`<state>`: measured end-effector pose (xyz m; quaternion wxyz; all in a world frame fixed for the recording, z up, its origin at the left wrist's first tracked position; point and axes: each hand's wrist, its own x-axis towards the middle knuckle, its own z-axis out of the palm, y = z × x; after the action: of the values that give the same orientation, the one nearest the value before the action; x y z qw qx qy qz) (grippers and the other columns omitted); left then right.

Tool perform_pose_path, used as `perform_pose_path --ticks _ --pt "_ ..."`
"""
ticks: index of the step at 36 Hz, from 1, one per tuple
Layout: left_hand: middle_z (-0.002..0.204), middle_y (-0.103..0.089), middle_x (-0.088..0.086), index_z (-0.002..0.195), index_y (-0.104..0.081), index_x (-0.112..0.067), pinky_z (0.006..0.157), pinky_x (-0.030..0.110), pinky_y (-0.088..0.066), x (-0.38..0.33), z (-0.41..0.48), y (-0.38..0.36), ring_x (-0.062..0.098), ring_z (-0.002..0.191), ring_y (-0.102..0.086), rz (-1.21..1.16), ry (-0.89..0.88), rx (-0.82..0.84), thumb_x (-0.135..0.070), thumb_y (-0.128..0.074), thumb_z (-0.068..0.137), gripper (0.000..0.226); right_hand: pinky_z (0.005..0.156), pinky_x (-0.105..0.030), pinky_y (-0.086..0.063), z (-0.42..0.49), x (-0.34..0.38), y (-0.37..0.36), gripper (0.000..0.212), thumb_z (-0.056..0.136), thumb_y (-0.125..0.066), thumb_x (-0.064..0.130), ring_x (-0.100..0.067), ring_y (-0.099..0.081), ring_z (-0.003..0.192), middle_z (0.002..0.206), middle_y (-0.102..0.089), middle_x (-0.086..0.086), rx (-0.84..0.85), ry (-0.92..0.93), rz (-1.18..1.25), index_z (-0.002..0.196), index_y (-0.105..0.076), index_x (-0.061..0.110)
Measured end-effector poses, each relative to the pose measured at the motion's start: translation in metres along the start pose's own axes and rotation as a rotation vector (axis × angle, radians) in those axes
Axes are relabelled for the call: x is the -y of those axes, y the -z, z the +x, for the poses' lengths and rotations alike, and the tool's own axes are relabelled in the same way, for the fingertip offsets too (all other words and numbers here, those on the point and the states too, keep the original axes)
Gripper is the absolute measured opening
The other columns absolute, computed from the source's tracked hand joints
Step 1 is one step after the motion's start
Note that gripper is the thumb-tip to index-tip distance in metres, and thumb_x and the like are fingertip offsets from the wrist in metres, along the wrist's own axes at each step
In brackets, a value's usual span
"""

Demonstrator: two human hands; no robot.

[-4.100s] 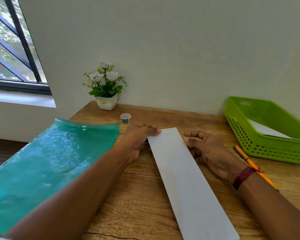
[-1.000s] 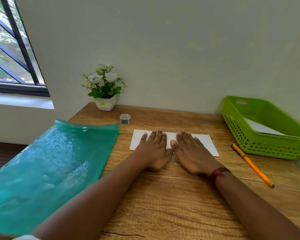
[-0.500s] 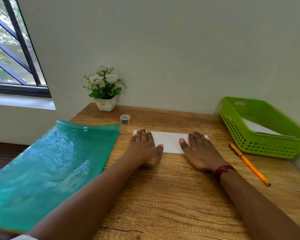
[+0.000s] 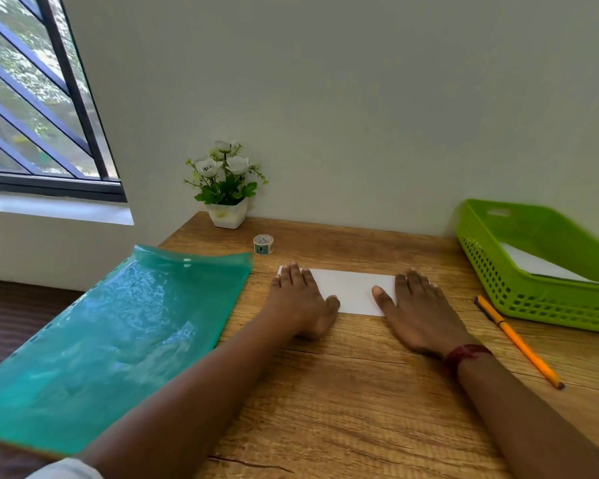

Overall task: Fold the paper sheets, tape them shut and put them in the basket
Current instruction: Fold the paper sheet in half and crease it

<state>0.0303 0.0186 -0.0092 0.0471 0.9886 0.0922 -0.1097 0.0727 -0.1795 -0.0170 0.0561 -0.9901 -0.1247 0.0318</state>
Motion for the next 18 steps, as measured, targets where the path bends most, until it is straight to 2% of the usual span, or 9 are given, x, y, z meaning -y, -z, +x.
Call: perform_pose_path --ticks 12,15,18 --pt "0.161 0.016 0.02 0.156 0.009 -0.007 0.121 0.048 -0.003 -0.003 0.003 0.022 0.037 0.15 0.011 0.003 0.002 0.135 -0.058 -0.025 0.101 0.082 0.12 -0.04 0.004 0.0 -0.003 -0.001 0.085 0.092 -0.002 0.067 -0.024 0.001 0.151 0.164 0.0 -0.011 -0.047 0.035 0.017 0.156 -0.005 0.012" --pt "0.164 0.006 0.017 0.157 0.003 -0.008 0.121 0.046 -0.01 0.002 0.002 0.037 0.034 0.151 0.001 -0.075 -0.037 0.125 -0.057 -0.029 0.102 0.08 0.121 -0.039 0.002 -0.001 -0.001 -0.001 0.083 0.094 -0.004 0.065 -0.022 -0.001 0.151 0.164 -0.003 -0.01 -0.09 0.053 0.026 0.156 -0.007 0.011" --pt "0.162 -0.02 0.014 0.155 -0.018 -0.006 0.116 0.04 -0.024 0.012 -0.001 0.055 0.03 0.148 -0.021 -0.206 -0.072 -0.014 -0.05 -0.037 0.103 0.071 0.122 -0.038 -0.003 -0.002 -0.001 0.002 0.08 0.095 -0.007 0.064 -0.021 -0.008 0.151 0.164 -0.011 -0.009 -0.144 0.075 0.079 0.155 -0.013 0.012"
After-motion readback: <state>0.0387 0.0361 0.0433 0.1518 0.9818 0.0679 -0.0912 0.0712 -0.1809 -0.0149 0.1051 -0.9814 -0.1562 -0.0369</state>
